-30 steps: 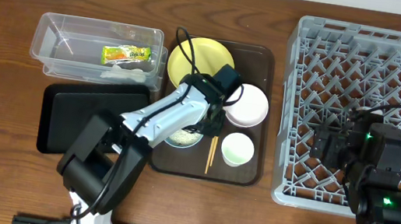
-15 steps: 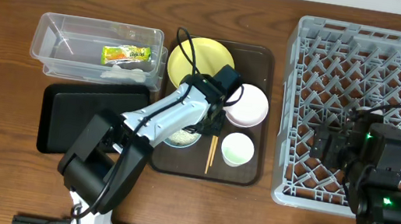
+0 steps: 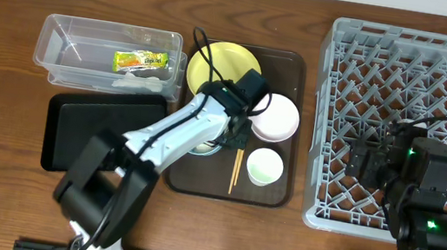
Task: Sort waste into correct bins and load items into the dishwasher rack
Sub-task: 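Tilt the light-blue plate over the black tray to dump the rice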
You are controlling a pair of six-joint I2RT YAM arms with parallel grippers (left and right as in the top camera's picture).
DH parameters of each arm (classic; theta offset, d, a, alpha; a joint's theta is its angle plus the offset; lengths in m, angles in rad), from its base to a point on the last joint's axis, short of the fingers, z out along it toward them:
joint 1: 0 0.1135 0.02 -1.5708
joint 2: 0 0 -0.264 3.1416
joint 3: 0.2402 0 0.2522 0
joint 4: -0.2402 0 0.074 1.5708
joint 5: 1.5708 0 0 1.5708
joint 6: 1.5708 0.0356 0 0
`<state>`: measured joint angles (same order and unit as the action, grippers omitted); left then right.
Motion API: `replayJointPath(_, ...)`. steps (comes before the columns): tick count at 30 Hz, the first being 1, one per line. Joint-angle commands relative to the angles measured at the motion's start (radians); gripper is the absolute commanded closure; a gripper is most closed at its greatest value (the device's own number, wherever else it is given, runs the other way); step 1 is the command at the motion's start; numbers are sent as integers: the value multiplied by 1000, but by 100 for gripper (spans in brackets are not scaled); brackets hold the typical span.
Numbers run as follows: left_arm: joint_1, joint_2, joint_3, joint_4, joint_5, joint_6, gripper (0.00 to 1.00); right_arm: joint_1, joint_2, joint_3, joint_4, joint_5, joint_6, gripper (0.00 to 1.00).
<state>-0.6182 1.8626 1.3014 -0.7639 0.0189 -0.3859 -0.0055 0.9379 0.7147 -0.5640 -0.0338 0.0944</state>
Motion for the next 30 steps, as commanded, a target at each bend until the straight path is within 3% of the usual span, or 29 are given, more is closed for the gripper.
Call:
replayJointPath(1,2,-109,-1,-22,-2,7,94,-8,-1,21,-2,-1,6,1)
replayJointPath(7,47,-265,-2,-85,-1,7,94,-8,-1,21,-2,-1,6,1)
replayJointPath(13,195,-352,-2,-184,35,-13,94,-8,-1,21,-2,-1,6,1)
replayJointPath(20,451,-351,-63,-168,312,111,94,-8,-1,21,-3,-1,6,1)
replayJointPath(30,835,-343,-245,-103,850,375,94,-8,-1,21,-2,-1,6,1)
